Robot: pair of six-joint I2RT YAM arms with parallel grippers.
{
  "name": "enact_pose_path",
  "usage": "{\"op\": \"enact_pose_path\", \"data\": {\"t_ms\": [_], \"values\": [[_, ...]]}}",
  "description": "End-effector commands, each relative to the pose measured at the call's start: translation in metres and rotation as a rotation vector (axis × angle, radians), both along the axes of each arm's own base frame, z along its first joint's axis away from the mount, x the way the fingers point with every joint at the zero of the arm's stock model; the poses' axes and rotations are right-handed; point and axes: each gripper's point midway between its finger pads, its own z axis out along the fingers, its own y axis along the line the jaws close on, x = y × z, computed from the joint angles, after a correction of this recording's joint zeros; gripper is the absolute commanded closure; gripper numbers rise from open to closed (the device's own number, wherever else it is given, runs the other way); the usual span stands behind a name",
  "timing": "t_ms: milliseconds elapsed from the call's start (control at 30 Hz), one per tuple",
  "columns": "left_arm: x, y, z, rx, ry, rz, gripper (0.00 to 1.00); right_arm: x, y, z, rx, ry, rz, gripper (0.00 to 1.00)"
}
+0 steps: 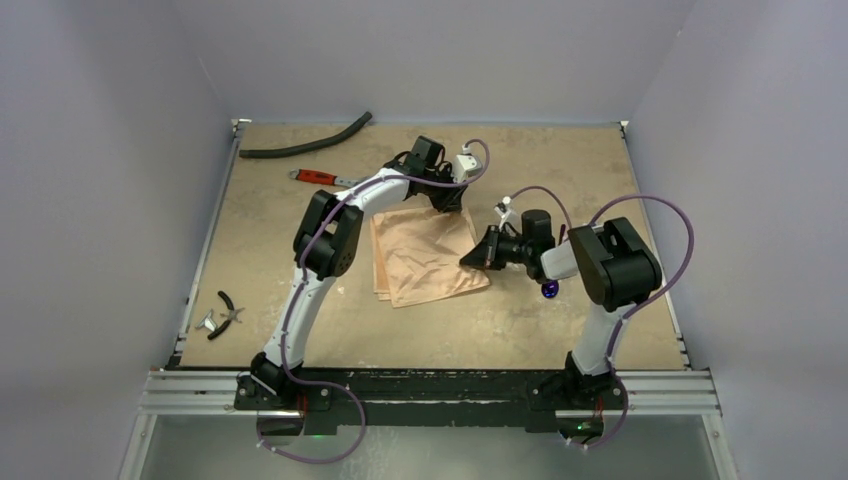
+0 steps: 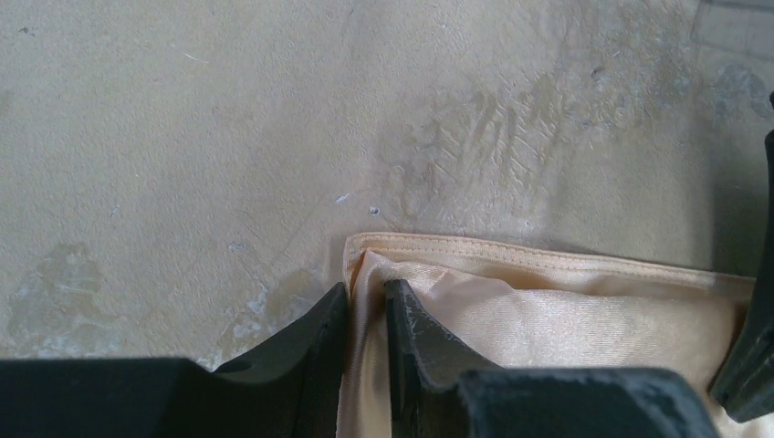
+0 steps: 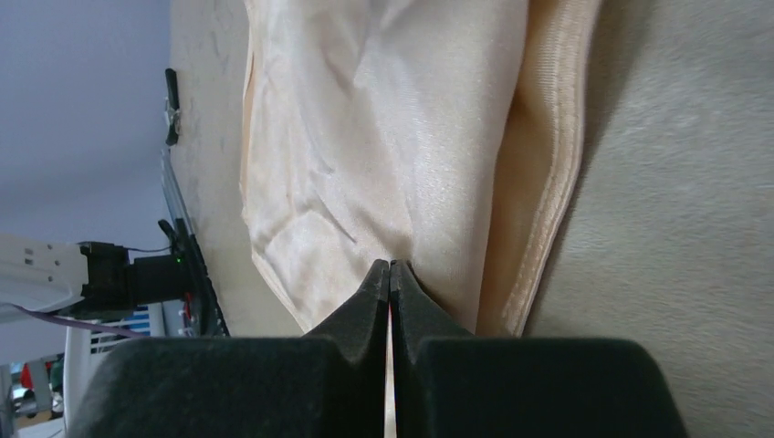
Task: Fold the napkin into a case and place the utensils inside
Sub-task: Smooth out the lower triangle-folded napkin at the center of the board.
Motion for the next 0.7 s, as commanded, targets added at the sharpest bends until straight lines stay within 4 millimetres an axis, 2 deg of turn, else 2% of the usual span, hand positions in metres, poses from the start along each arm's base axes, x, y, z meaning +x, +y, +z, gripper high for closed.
{"op": "enact_pose_path", "data": {"t_ms": [0,200,300,367,433,467,567,667], "values": [[-0.003,0.002,-0.006,0.013,0.013,-0.021,0.8,-0.001,-0.012,-0.014,-0.006,-0.001,-0.031,1.0],[0.003,0.0,0.005,-0.006,0.005,0.006,0.77,-0.012,-0.005,-0.006,0.094,0.006,-0.017,1.0],[0.019,0.006,0.025,-0.003,-0.03,0.075,0.59,-0.011,-0.004,-0.006,0.105,0.008,-0.024,1.0],[0.034,0.016,0.048,-0.007,-0.074,0.138,0.37,-0.013,-0.005,-0.007,0.102,0.019,-0.025,1.0],[0.045,0.031,0.072,-0.019,-0.097,0.194,0.22,-0.013,-0.006,-0.008,0.1,0.027,-0.032,1.0],[0.046,0.039,0.083,-0.031,-0.094,0.208,0.17,-0.014,-0.006,-0.009,0.101,0.032,-0.036,1.0],[0.031,0.062,0.107,-0.031,-0.061,0.187,0.1,-0.01,-0.006,-0.007,0.099,0.028,-0.054,1.0],[-0.012,0.084,0.107,0.047,-0.026,0.071,0.09,-0.005,-0.008,-0.002,0.088,0.013,-0.079,1.0]]}}
